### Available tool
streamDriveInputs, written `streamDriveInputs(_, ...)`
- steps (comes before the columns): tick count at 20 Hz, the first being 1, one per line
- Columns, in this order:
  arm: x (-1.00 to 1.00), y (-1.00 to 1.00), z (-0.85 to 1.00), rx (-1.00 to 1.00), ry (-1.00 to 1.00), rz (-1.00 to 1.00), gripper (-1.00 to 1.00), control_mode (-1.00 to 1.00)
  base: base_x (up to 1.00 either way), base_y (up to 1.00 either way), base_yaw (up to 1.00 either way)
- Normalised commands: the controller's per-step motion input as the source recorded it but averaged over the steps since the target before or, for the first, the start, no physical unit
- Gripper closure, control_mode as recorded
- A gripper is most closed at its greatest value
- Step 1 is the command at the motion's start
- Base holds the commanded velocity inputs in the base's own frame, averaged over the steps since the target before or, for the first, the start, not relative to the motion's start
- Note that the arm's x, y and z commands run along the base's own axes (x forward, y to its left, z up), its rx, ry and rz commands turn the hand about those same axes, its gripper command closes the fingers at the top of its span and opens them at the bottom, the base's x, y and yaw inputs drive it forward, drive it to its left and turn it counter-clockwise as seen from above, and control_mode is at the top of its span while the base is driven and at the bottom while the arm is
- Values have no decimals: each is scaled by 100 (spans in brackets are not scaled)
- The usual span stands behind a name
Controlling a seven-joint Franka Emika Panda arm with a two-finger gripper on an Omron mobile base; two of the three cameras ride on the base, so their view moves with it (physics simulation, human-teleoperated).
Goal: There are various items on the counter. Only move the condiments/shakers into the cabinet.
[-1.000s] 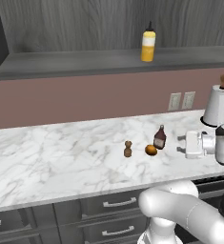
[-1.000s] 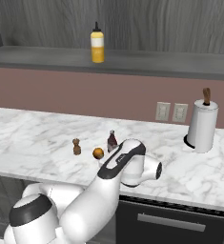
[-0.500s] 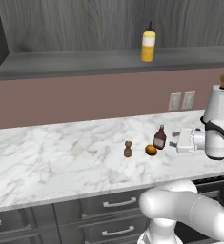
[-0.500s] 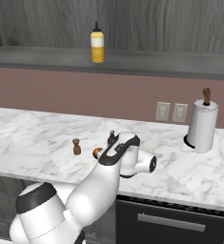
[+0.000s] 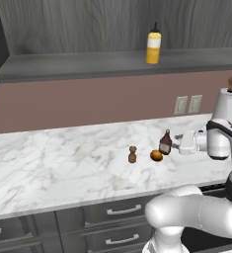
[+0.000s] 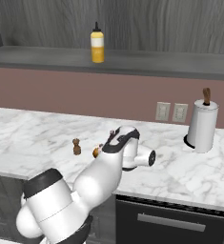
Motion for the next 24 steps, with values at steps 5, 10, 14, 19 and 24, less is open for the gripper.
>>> streamDriveInputs(5, 31, -1, 0, 0, 0, 0, -100, -100, 0, 0, 0)
streamDriveInputs(10, 26, -6, -3, 0, 0, 0, -100, -100, 0, 0, 0)
streamDriveInputs(14, 26, -8, -8, 0, 0, 0, -100, -100, 0, 0, 0)
streamDriveInputs(19, 28, -3, -17, 0, 3, 0, -100, -100, 0, 0, 0)
streamDriveInputs(24, 18, -7, -29, 0, 4, 0, -100, -100, 0, 0, 0)
